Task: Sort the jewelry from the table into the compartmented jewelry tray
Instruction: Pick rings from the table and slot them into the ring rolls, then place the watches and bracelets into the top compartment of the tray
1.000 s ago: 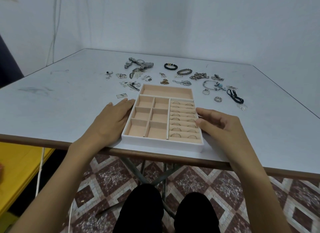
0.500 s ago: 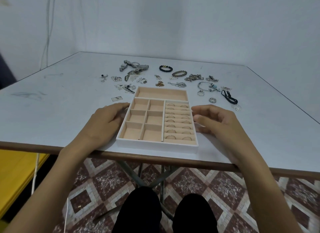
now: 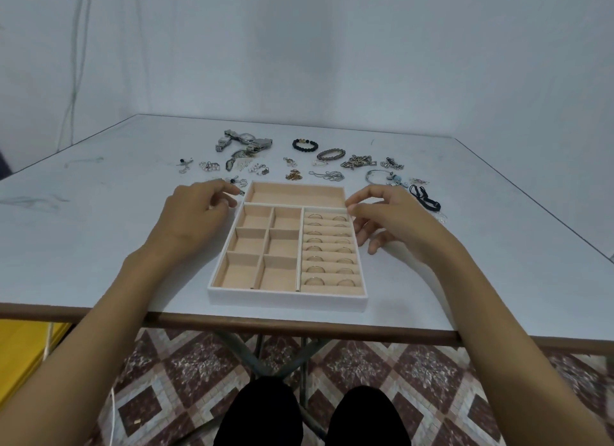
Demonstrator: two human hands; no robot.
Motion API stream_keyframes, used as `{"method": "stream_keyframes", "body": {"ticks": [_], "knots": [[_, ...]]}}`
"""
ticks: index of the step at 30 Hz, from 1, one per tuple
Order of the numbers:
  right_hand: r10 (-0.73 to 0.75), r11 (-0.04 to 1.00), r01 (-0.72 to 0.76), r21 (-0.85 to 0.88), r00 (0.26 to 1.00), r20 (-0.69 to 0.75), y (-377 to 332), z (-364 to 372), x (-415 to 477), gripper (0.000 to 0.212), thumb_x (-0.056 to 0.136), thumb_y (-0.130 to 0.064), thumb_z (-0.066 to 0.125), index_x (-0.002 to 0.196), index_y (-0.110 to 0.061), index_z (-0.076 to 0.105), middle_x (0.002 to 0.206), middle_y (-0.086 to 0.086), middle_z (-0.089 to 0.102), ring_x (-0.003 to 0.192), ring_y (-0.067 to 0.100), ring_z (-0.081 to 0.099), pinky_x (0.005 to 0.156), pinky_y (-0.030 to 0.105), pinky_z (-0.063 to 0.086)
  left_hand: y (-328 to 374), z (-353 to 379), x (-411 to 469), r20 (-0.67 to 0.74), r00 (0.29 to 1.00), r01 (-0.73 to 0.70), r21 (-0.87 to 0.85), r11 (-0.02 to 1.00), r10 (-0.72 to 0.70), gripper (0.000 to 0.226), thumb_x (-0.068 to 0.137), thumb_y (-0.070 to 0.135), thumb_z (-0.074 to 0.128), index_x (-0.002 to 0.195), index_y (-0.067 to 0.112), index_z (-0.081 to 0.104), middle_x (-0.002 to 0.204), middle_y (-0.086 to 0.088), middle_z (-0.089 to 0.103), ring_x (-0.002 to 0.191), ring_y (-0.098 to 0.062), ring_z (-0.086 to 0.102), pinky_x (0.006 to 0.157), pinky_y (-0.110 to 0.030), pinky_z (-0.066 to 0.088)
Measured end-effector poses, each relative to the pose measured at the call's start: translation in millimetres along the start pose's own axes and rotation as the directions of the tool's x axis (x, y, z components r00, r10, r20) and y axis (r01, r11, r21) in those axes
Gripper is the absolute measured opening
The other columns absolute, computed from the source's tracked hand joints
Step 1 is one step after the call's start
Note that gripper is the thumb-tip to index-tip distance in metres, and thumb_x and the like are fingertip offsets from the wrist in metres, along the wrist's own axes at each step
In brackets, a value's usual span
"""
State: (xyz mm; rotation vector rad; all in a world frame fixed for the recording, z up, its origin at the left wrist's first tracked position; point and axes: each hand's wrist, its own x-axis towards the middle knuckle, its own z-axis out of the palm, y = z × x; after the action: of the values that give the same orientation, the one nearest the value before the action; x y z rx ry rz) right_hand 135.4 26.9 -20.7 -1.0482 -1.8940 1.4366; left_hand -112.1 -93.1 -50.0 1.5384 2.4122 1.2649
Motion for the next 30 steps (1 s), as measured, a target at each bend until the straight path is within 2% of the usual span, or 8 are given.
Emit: {"method": "stream_keyframes", "body": {"ticks": [6,11,13,16,20,23,26,30], "knots": [[-0.066,0.987,0.044,-0.153,0.988,-0.139,-10.2,-11.5,39.6,0.006,0.089,-0.009,0.060,0.087,-0.006,0.065,0.066,0.011,0.064,0.042,0.019,0.052,0.037,0.019,0.034,-5.2,11.4,47.6,0.017,1.000,-0.016,0.067,0.998,0.015,0.029,0.088,0.010,0.046,0.097,0.025,0.068,0.083,0.010,0.070,0.092,-0.014,0.063,0.075,-0.026,0.040],[-0.137,0.966,0.071,-0.248,0.955,-0.262,-10.6,-14.4,73.4,0.010,0.086,-0.010,0.059,0.090,-0.010,0.068,0.069,0.005,0.066,0.047,0.016,0.048,0.035,0.014,0.030,-5.4,19.1,79.4,-0.015,0.999,-0.034,0.084,0.996,0.036,0.025,0.088,0.010,0.048,0.094,0.023,0.070,0.081,0.005,0.071,0.081,-0.017,0.064,0.070,-0.029,0.048],[-0.172,0.948,0.086,-0.307,0.948,-0.267,-10.8,-12.4,87.2,0.011,0.085,-0.010,0.058,0.089,-0.013,0.068,0.074,0.006,0.068,0.050,0.015,0.050,0.039,0.016,0.036,-9.9,21.6,92.4,-0.018,0.999,-0.031,0.112,0.993,0.033,0.025,0.088,0.012,0.049,0.089,0.027,0.069,0.082,0.003,0.072,0.076,-0.018,0.063,0.070,-0.030,0.049],[-0.226,0.912,0.116,-0.394,0.942,-0.248,-11.4,-8.3,108.6,0.013,0.083,-0.010,0.058,0.086,-0.017,0.068,0.080,0.005,0.069,0.053,0.014,0.051,0.050,0.026,0.044,-18.5,22.2,110.8,-0.037,0.999,-0.023,0.159,0.987,0.029,0.027,0.087,0.011,0.048,0.088,0.026,0.072,0.086,0.001,0.071,0.073,-0.020,0.061,0.071,-0.032,0.050],[-0.270,0.847,0.134,-0.515,0.942,-0.199,-17.8,2.2,143.0,0.013,0.081,-0.014,0.059,0.086,-0.018,0.069,0.080,0.002,0.066,0.057,0.014,0.050,0.061,0.028,0.042,-33.3,19.0,138.9,-0.074,0.996,0.058,0.161,0.985,-0.047,0.029,0.085,0.009,0.049,0.084,0.026,0.072,0.089,-0.002,0.072,0.078,-0.023,0.063,0.073,-0.033,0.052],[-0.221,0.866,0.125,-0.484,0.964,-0.147,-27.7,17.5,171.9,0.010,0.080,-0.015,0.059,0.083,-0.018,0.069,0.081,0.002,0.068,0.064,0.018,0.057,0.061,0.029,0.048,-47.8,17.4,163.1,-0.111,0.986,0.132,0.097,0.987,-0.121,0.029,0.085,0.009,0.049,0.085,0.027,0.071,0.100,-0.003,0.071,0.091,-0.021,0.064,0.076,-0.030,0.049],[-0.113,0.934,0.083,-0.348,0.991,-0.067,-43.5,38.2,200.4,0.008,0.084,-0.011,0.061,0.087,-0.006,0.066,0.079,0.010,0.066,0.053,0.017,0.048,0.045,0.022,0.036,-60.5,19.0,181.2,-0.115,0.978,0.182,0.082,0.980,-0.172,0.024,0.087,0.013,0.050,0.091,0.025,0.070,0.105,-0.005,0.069,0.092,-0.022,0.062,0.072,-0.027,0.043],[0.061,0.968,-0.057,-0.246,0.998,0.009,-62.5,68.9,232.9,0.021,0.087,-0.014,0.065,0.101,0.001,0.060,0.078,0.012,0.061,0.051,0.018,0.047,0.044,0.024,0.038,-65.6,25.2,202.2,-0.056,0.981,0.190,0.163,0.968,-0.183,0.028,0.092,0.017,0.049,0.116,0.015,0.064,0.121,-0.006,0.063,0.109,-0.025,0.057,0.080,-0.027,0.038]]}}
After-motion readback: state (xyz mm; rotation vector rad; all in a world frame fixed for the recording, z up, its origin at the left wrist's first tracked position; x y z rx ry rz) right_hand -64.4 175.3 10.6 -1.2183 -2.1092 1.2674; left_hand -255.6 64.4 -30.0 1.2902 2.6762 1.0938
